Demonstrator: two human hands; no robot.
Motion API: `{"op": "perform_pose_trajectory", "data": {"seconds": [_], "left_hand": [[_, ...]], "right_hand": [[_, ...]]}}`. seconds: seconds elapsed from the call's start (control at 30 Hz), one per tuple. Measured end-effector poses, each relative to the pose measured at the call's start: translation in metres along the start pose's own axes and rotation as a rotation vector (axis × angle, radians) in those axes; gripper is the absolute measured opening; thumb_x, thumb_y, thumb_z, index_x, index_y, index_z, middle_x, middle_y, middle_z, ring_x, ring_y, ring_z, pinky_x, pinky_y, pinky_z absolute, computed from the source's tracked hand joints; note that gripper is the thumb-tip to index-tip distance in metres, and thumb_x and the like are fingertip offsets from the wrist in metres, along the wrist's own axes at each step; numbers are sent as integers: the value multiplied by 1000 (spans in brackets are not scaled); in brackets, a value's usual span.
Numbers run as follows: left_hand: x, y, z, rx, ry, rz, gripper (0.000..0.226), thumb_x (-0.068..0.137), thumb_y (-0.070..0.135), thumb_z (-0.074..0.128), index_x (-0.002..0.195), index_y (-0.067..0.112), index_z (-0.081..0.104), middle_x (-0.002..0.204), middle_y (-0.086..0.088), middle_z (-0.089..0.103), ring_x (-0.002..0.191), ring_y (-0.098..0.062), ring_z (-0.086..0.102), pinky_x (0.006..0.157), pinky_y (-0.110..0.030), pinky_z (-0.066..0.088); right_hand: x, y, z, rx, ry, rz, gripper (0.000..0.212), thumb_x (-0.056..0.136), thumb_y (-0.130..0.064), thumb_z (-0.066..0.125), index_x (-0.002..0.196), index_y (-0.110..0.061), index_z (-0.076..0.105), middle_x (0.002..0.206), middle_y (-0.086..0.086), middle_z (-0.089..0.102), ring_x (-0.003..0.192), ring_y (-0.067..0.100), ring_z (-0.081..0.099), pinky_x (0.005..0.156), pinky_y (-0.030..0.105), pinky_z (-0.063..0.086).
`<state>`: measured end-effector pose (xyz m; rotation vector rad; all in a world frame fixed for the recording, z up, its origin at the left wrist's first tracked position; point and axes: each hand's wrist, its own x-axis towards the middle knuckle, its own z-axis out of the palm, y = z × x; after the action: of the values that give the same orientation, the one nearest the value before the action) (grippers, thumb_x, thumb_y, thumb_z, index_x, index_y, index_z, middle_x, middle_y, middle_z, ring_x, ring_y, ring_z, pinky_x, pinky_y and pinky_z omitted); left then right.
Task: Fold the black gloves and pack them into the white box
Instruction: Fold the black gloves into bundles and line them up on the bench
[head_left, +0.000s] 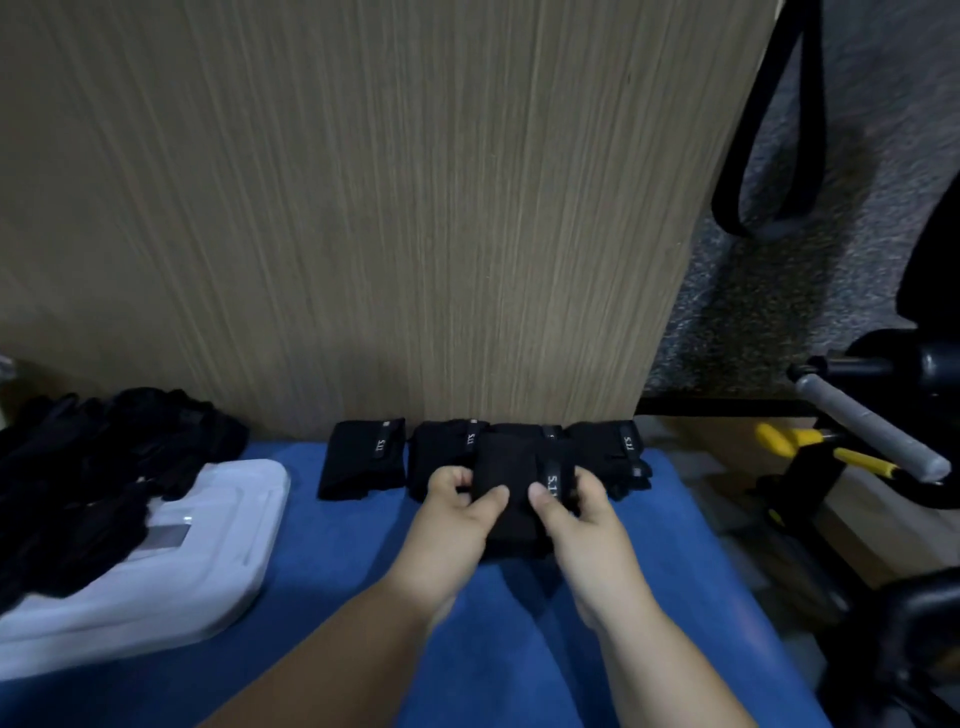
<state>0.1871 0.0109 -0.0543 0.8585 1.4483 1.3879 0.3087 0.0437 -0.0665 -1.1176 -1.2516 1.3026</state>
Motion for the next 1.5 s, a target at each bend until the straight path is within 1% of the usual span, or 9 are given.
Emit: {"op": "perform_pose_trajectory", "data": {"seconds": [0.23,0.43,0.57,0.7,0.8,0.9,1.1,1.27,1.5], "left_hand": [[38,11,51,-40,-67,32,41,86,13,68,121,16,45,101,-7,70,90,-19,69,80,-33,57],[70,14,79,47,-58,29,40,87,20,68,117,21,42,105,-7,65,96,-21,66,89,-38,55],[85,15,89,227,16,107,35,90,28,62,117,24,41,116,-11,61,102,-22,61,94,-40,51],[96,17,88,506,48,201,45,96,28,53,135,16,34,114,-8,59,97,-21,57,80,-28,45],[99,13,87,716,53,258,44,96,30,52,135,18,33,103,-6,61,91,-20,56,75,-32,45],[103,6,84,941,122,386,44,92,28,55,132,21,38,122,-3,52,117,-21,42,95,-34,40],[108,-5,81,962,15,693,45,92,13,50,135,27,48,142,8,40,135,-13,27,112,-35,24],[115,-11,81,1127,-203,488,49,102,40,29,149,25,29,158,8,21,146,-10,11,120,-34,10],[117,-9,79,1347,-281,412,53,102,46,18,152,29,18,161,11,3,147,-10,0,120,-37,0]], "right_hand": [[43,-6,-33,-62,228,-83,22,86,-10,67,97,-29,59,93,-4,70,91,18,66,88,43,53],[78,-20,-51,-267,289,-157,25,87,-12,66,107,-21,54,99,0,66,90,17,60,75,25,40],[99,-19,-58,-411,296,-158,33,87,-17,66,118,-17,53,102,1,64,94,19,59,75,23,37],[109,-14,-57,-490,294,-152,37,88,-21,64,122,-18,52,111,1,65,96,17,58,77,24,38],[110,-12,-55,-653,299,-136,38,89,-26,61,124,-22,49,114,3,65,101,23,58,78,30,43],[109,-6,-54,-969,366,-147,47,86,-36,62,129,-25,46,129,4,54,122,27,46,97,41,37],[107,7,-56,-952,310,-402,48,86,-23,63,132,-32,50,142,-7,43,133,17,31,104,43,28],[108,12,-59,-1064,175,-327,40,99,-30,44,138,-30,48,155,-15,26,143,9,16,111,39,19],[110,15,-58,-1134,83,-107,47,102,-40,25,148,-30,32,157,-18,17,146,5,7,113,40,15]]}}
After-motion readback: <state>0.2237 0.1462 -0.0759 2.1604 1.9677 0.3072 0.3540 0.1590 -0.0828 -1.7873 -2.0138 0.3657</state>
